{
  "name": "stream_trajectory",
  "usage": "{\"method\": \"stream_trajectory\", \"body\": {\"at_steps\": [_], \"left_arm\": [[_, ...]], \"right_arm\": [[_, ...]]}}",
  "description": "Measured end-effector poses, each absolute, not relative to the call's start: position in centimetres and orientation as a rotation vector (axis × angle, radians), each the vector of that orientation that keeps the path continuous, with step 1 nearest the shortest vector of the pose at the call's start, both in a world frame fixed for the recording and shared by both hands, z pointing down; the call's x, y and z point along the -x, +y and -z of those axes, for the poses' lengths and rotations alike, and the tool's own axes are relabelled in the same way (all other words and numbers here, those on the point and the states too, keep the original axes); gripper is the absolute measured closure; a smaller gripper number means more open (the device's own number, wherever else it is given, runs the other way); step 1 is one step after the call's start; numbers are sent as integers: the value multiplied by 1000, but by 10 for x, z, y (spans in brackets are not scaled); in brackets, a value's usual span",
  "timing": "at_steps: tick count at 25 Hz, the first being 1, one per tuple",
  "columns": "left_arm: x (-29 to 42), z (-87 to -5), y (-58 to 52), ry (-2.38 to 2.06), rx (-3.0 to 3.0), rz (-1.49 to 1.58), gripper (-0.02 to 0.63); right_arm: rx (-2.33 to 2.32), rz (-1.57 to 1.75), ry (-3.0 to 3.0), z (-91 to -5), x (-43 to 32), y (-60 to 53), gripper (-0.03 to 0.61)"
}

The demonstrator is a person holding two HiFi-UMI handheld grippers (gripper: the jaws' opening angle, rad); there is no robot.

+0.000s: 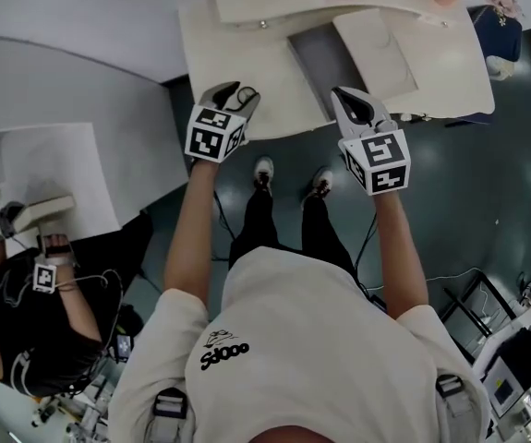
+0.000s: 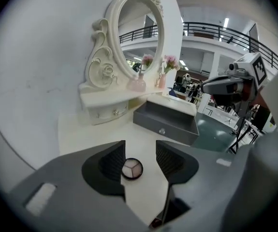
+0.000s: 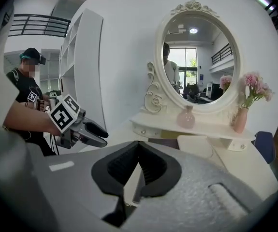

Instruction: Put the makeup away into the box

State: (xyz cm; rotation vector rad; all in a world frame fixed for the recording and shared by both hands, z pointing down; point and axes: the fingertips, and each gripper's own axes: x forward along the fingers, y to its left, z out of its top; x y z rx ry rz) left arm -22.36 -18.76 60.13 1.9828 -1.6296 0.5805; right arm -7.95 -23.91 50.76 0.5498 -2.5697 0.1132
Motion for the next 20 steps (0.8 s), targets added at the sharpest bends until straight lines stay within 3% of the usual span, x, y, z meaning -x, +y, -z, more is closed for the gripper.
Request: {"method": "stream_trajectory", "body": {"at_steps": [9, 20], "left_arm": [[234, -678, -186, -1664, -1815, -657, 341], [235, -689, -193, -1671, -1815, -713, 376]], "right_arm": [[-557, -146, -2508, -536, 61, -239, 577], [-638, -146, -2513, -518, 47, -254, 577]]}}
